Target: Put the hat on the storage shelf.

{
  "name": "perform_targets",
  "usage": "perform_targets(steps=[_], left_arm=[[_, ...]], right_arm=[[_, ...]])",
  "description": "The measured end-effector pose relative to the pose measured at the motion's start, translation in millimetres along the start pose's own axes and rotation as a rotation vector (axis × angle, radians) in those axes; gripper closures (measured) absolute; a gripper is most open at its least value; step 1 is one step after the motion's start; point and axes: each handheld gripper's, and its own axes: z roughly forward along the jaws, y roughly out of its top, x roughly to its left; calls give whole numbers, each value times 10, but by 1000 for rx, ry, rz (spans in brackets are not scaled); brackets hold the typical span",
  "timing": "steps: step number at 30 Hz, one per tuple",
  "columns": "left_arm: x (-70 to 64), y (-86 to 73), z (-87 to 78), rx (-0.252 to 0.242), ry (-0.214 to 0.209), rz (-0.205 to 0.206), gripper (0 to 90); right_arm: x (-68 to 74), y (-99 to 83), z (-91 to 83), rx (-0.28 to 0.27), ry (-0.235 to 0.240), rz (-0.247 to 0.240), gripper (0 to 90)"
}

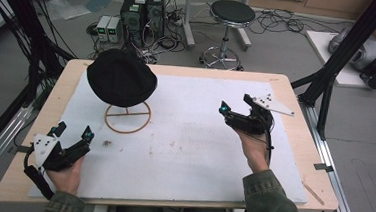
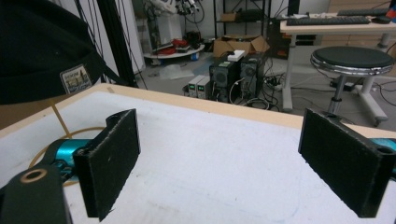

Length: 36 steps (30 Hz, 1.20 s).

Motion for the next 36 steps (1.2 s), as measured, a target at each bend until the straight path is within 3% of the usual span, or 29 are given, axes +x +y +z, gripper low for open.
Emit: perform_targets(steps=[2,4,9,22,28,32,36], left_arm=[[-6,0,2,-1,-2,3,182],[-9,0,2,-2,-3,2,182],[-2,-2,2,0,-2,-1,182],[-29,-14,27,8,-4,3,182],[-20,-20,43,9,0,3,182],[-20,-19,49,5,2,-1,182],[-17,-23,56,9,3,-5,182]], right_arm=[[-1,-11,-29,11,-1,-3,121],[-10,-65,-77,-25,-7,1,134],[-104,-287,-160,-4,-52,21,133],[-329,-631,-320,28,-127,70,129],[-414,-749,-393,17,-171,93,128],[-458,-791,-442,7,-210,83,125],[-449,-839,-533,-49,-280,37,119]])
